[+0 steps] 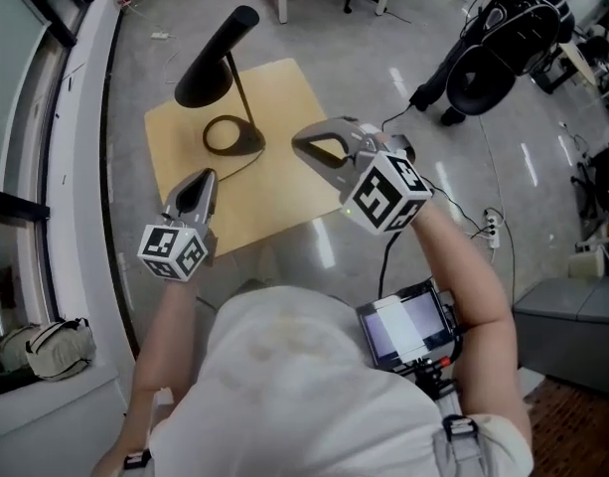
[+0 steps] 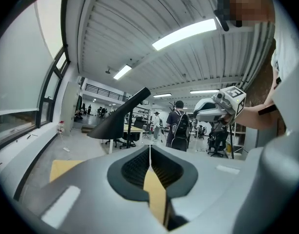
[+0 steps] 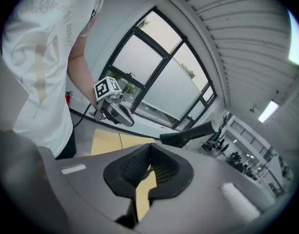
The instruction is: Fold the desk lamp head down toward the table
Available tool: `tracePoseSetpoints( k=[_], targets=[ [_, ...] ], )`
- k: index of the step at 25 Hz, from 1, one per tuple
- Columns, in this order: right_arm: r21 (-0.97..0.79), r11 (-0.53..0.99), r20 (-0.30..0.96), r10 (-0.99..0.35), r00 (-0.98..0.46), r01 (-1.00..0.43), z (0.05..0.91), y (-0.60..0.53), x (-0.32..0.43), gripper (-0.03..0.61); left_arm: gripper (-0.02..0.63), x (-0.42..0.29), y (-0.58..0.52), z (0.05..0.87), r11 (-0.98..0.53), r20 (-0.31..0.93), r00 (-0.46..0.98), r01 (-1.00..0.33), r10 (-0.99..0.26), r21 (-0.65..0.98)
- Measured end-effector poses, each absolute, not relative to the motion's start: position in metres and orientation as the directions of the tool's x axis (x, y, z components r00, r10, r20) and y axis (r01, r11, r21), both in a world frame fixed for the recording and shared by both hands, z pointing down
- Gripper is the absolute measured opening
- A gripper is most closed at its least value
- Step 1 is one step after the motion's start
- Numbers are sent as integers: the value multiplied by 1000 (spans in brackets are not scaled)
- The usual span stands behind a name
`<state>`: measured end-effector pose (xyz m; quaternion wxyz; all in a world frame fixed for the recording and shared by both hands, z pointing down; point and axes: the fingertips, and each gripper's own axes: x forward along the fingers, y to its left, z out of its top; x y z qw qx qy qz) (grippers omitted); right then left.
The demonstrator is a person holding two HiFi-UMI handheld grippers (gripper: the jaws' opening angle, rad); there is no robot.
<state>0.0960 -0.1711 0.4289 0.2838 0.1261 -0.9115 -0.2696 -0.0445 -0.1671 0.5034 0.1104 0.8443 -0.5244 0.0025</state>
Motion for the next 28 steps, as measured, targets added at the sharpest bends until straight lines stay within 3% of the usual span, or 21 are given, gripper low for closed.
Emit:
tracePoseSetpoints(
  k=[6,11,28],
  targets=[
    [234,940,369,-322,-872,-248,477,-127,104,12,9,-33,-115,512,-434,115,461,-879,-880,198],
    [8,940,281,-330,-901,-342,510,-91,116,11,8,-20,-70,523,-461,123,491,-863,-863,207],
    [-181,888,144,-402,-904,-424,542,-3,129,12,8,29,-4,548,-508,149,546,-830,-824,232]
  ],
)
